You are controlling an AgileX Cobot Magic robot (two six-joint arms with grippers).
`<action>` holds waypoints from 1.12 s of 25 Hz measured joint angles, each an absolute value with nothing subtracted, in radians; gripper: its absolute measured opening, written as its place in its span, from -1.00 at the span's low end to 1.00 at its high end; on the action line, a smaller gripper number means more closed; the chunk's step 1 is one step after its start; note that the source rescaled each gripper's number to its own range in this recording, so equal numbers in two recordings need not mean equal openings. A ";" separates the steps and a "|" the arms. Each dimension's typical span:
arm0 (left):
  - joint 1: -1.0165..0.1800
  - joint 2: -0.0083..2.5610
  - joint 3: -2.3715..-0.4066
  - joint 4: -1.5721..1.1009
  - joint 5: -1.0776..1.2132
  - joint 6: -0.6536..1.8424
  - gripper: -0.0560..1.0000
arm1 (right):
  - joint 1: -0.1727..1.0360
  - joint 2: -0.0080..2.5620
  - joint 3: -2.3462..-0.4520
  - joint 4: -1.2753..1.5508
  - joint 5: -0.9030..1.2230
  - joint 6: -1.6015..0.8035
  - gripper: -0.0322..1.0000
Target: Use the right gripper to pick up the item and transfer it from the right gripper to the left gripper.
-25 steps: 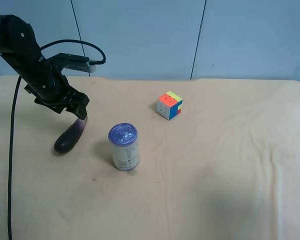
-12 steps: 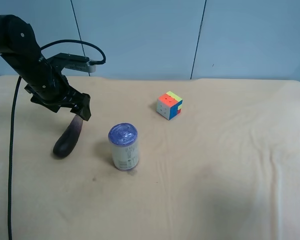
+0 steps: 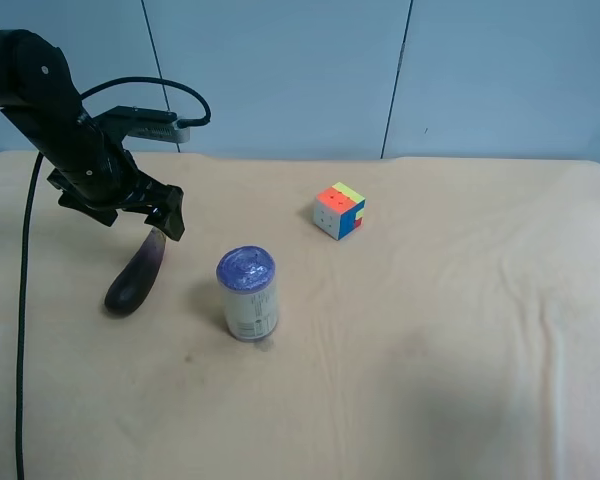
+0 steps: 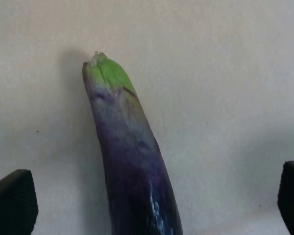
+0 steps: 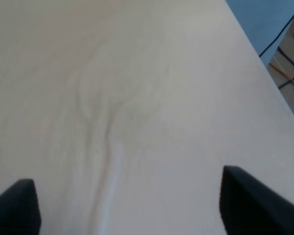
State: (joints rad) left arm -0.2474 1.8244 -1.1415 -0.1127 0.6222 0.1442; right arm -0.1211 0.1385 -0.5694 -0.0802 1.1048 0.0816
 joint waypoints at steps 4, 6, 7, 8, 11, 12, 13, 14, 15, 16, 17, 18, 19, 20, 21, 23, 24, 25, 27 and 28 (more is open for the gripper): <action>-0.247 1.824 -1.142 -0.113 0.626 0.143 0.98 | -0.121 0.138 -0.569 -0.080 1.105 0.082 -0.01; -0.247 1.824 -1.142 -0.113 0.629 0.143 0.98 | -0.121 0.138 -0.569 -0.080 1.104 0.082 -0.01; -0.247 1.824 -1.142 -0.113 0.629 0.143 0.98 | -0.121 0.138 -0.569 -0.080 1.104 0.082 -0.01; -0.247 1.824 -1.142 -0.113 0.629 0.143 0.98 | -0.121 0.138 -0.569 -0.080 1.104 0.082 -0.01; -0.247 1.824 -1.142 -0.113 0.633 0.143 0.99 | -0.121 0.138 -0.569 -0.080 1.104 0.082 -0.01; -0.247 1.824 -1.142 -0.113 0.634 0.143 0.99 | -0.121 0.138 -0.569 -0.080 1.104 0.082 -0.01; -0.247 1.824 -1.142 -0.113 0.634 0.143 0.99 | -0.121 0.138 -0.569 -0.080 1.104 0.082 -0.01; -0.247 1.824 -1.142 -0.113 0.634 0.143 0.99 | -0.121 0.138 -0.569 -0.080 1.104 0.082 -0.01; -0.247 1.824 -1.142 -0.113 0.634 0.143 0.99 | -0.121 0.138 -0.569 -0.080 1.104 0.082 -0.01; -0.247 1.824 -1.142 -0.113 0.633 0.143 0.99 | -0.121 0.138 -0.569 -0.080 1.104 0.082 -0.01; -0.247 1.824 -1.142 -0.113 0.633 0.143 0.99 | -0.121 0.138 -0.569 -0.080 1.104 0.082 -0.01; -0.247 1.824 -1.142 -0.113 0.633 0.143 0.99 | -0.121 0.138 -0.569 -0.080 1.104 0.082 -0.01; -0.247 1.821 -1.142 -0.113 0.633 0.143 0.99 | -0.121 0.138 -0.569 -0.080 1.104 0.082 -0.01; -0.247 1.814 -1.142 -0.113 0.633 0.144 0.99 | -0.121 0.138 -0.569 -0.080 1.104 0.082 -0.01; -0.247 1.805 -1.142 -0.113 0.634 0.144 0.99 | -0.121 0.138 -0.569 -0.080 1.104 0.082 -0.01; -0.247 1.770 -1.142 -0.113 0.635 0.144 0.99 | -0.121 0.138 -0.569 -0.080 1.104 0.082 -0.01; -0.247 1.752 -1.142 -0.113 0.638 0.144 0.99 | -0.121 0.138 -0.569 -0.080 1.104 0.082 -0.01; -0.247 1.730 -1.142 -0.113 0.645 0.144 0.99 | -0.121 0.138 -0.569 -0.080 1.104 0.082 -0.01; -0.247 1.683 -1.142 -0.112 0.671 0.144 0.99 | -0.121 0.138 -0.569 -0.080 1.104 0.082 -0.01; -0.247 1.664 -1.142 -0.112 0.684 0.144 0.99 | -0.121 0.138 -0.569 -0.080 1.104 0.082 -0.01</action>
